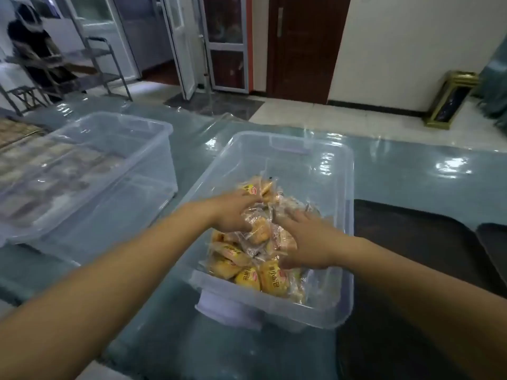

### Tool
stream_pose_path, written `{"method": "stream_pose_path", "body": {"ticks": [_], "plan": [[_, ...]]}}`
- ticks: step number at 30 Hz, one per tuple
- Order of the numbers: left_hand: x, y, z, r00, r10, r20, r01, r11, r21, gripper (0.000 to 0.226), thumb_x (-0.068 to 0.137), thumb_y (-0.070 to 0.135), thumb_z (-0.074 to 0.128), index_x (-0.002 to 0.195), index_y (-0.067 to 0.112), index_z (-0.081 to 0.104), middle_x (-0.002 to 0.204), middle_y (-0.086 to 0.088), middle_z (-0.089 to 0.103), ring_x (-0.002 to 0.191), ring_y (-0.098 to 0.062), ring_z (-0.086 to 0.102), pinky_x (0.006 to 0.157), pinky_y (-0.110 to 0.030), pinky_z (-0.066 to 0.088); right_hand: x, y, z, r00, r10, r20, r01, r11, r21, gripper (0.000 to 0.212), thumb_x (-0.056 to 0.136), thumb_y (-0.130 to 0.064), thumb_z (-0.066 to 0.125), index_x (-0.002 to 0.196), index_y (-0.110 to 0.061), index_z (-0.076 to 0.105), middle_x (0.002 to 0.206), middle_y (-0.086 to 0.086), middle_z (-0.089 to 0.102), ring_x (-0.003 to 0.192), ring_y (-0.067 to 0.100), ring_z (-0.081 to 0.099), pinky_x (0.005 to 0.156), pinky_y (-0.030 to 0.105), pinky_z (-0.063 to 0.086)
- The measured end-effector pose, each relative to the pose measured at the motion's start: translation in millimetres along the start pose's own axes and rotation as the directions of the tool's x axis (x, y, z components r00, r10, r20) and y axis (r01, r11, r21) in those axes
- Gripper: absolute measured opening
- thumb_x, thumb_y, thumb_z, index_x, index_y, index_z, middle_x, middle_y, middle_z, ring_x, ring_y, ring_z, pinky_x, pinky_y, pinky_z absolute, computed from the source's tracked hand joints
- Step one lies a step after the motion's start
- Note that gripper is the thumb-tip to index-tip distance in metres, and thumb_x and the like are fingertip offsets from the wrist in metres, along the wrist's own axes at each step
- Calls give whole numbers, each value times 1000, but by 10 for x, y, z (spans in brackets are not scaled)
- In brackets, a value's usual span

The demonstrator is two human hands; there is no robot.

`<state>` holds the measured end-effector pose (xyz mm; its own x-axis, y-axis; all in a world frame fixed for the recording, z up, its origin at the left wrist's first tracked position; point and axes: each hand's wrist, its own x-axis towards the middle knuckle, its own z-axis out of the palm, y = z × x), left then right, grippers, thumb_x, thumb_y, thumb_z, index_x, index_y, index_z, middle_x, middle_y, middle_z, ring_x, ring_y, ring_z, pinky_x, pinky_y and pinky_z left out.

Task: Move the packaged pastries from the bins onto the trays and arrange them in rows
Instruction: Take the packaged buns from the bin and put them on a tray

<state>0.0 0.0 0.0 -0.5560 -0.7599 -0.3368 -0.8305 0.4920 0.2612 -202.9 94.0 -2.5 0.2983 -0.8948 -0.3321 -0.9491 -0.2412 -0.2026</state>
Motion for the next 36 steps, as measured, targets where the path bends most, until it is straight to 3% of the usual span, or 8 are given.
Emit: {"method": "stream_pose_path", "body": {"ticks": [4, 8, 14, 19, 21, 26, 31, 36], "plan": [[352, -33, 38, 998, -28, 48, 25, 997, 69, 109, 80, 44, 78, 157, 40, 2, 168, 1, -3, 153, -31, 8, 120, -52, 23, 364, -79, 171, 976, 182, 117, -176, 982, -61, 122, 70, -62, 77, 154, -37, -8, 163, 0, -18, 150, 33, -12, 117, 66, 9], [717, -79, 65, 995, -84, 48, 71, 973, 221, 126, 70, 52, 84, 155, 43, -8, 164, -1, -24, 151, -35, -14, 120, -59, 2, 663, -91, 249, 945, 281, 167, -281, 960, -25, 133, 66, -58, 81, 153, -32, -16, 163, 4, -20, 149, 35, -15, 117, 66, 7], [892, -245, 232, 986, -112, 127, 97, 988, 121, 124, 69, 56, 83, 153, 49, -9, 163, 1, -27, 150, -42, -12, 119, -65, 5, 853, -183, 455, 892, 364, 269, -323, 928, -186, 129, 72, -60, 76, 154, -23, -16, 164, 14, -3, 146, 44, 16, 111, 65, 27], [939, -323, 434, 979, -101, 178, 80, 990, 119, 125, 73, 53, 81, 150, 50, -18, 157, -4, -38, 144, -43, -29, 116, -63, -9, 804, -310, 681, 877, 379, 297, -209, 855, -475, 134, 69, -59, 79, 154, -11, -13, 156, 31, 14, 137, 52, 29, 102, 65, 37], [977, -328, 481, 976, -106, 190, 81, 988, 133, 130, 71, 55, 82, 149, 49, -21, 155, -6, -41, 142, -44, -32, 115, -64, -9, 785, -364, 706, 887, 360, 288, -174, 840, -514, 122, 73, -51, 79, 154, -8, -1, 149, 32, 28, 129, 51, 39, 97, 63, 43], [1012, -293, 525, 966, -128, 226, 93, 983, 161, 138, 65, 60, 85, 151, 43, -22, 153, -8, -45, 141, -45, -34, 115, -65, -7, 706, -481, 592, 897, 226, 381, -24, 884, -468, 91, 89, -35, 66, 155, -10, 9, 147, 20, 36, 125, 45, 47, 93, 61, 48], [994, -256, 514, 953, -147, 265, 105, 980, 167, 139, 65, 60, 84, 151, 39, -24, 151, -11, -45, 140, -47, -33, 116, -65, -11, 775, -439, 683, 844, 131, 521, 49, 947, -317, 68, 85, -43, 68, 143, -17, 43, 129, 7, 57, 100, 30, 59, 72, 38, 52], [880, -103, 564, 933, -233, 273, 149, 943, 297, 140, 64, 70, 78, 154, 33, -23, 159, -21, -28, 144, -54, -17, 114, -68, -10, 794, -458, 780, 730, 43, 682, 122, 974, -192, 40, 93, -29, 62, 128, -9, 58, 113, 11, 63, 96, 27, 61, 78, 38, 55]]}}
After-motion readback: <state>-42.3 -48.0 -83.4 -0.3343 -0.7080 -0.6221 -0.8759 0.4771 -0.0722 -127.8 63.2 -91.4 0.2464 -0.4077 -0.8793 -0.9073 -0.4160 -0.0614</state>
